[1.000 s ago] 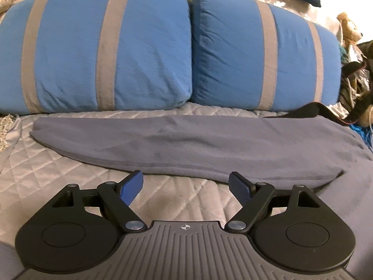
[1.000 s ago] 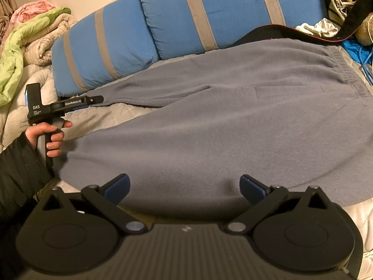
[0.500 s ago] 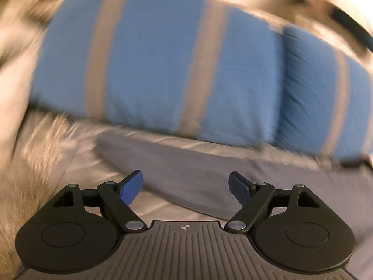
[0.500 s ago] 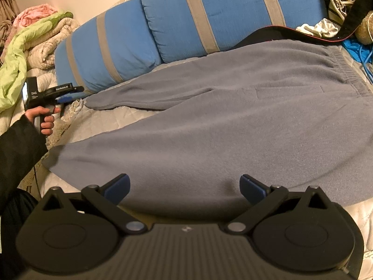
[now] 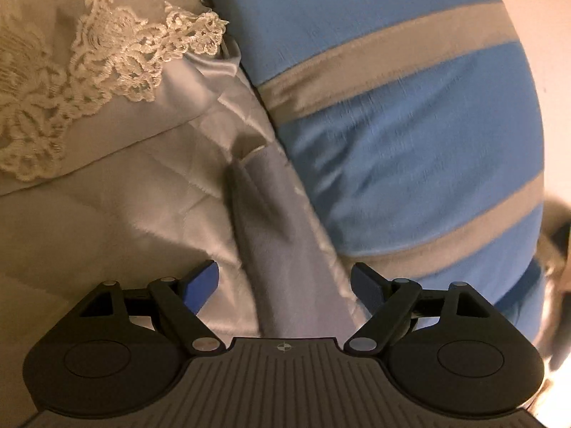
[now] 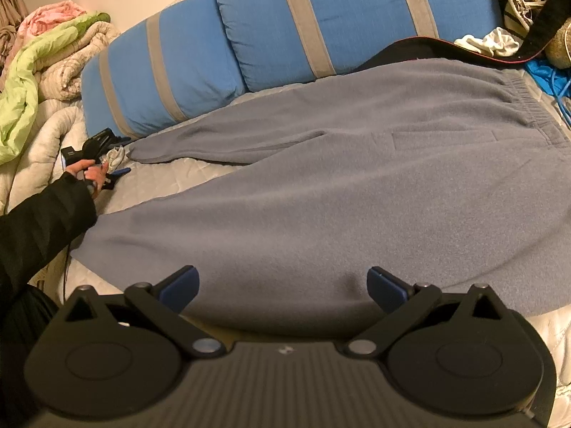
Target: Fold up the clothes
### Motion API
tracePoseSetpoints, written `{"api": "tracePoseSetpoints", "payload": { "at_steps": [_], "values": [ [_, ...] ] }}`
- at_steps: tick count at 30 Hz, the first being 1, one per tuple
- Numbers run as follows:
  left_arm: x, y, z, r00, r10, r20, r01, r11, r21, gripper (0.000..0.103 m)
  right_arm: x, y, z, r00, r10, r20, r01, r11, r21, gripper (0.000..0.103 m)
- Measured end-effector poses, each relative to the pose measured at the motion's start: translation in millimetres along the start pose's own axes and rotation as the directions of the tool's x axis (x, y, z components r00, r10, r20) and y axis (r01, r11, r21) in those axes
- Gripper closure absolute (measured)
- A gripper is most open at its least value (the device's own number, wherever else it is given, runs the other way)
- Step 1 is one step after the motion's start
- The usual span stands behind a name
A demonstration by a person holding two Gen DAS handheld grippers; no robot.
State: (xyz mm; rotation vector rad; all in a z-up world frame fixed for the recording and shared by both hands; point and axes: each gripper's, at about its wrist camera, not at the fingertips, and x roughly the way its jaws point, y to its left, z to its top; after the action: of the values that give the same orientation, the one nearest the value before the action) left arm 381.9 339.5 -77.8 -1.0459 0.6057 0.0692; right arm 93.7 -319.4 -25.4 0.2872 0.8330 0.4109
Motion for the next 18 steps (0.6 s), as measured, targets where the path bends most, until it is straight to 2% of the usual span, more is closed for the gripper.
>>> {"api": "tracePoseSetpoints", "payload": {
  "at_steps": [4,7,8,9,11,14,16,18],
  "values": [
    [14,-3,10,1.0,-0.029,-0.005,0.028,0.999,-0.04,0.01,1,-1,-1,1.0,-0.002,-0.005,0.002,1.0,-0.002,0.001],
    [20,-6,15,0.998,-0.055,-0.005,0.054,0.995,-0.083,0.012,1,-1,-1,1.0,-0.001,-0.004,0.001,1.0,0.0,0.001],
    [20,-5,16,0.997,-0.083,-0.007,0.082,0.991,-0.106,0.017,1,-1,-1,1.0,0.0,-0.004,0.0,1.0,0.002,0.001],
    [19,-3,16,0.994,-0.113,-0.012,0.11,0.985,-0.131,0.026,1,-2,-1,1.0,0.001,-0.003,-0.001,1.0,0.003,0.001],
    [15,-1,14,0.986,-0.165,-0.018,0.16,0.974,-0.163,0.029,1,-1,-1,1.0,0.001,-0.003,-0.001,1.0,0.004,0.001],
    [4,-4,10,0.982,-0.187,-0.019,0.184,0.976,-0.118,0.045,1,-1,-2,1.0,0.001,-0.002,-0.001,1.0,0.005,0.001],
    [1,-4,7,0.978,-0.208,-0.032,0.203,0.972,-0.117,0.062,1,-1,-2,1.0,0.002,-0.001,-0.002,1.0,0.005,0.001],
    [-2,-2,5,0.976,-0.216,-0.038,0.21,0.971,-0.11,0.069,1,-2,-1,1.0,0.004,0.001,-0.004,1.0,0.007,0.001]
  ]
}}
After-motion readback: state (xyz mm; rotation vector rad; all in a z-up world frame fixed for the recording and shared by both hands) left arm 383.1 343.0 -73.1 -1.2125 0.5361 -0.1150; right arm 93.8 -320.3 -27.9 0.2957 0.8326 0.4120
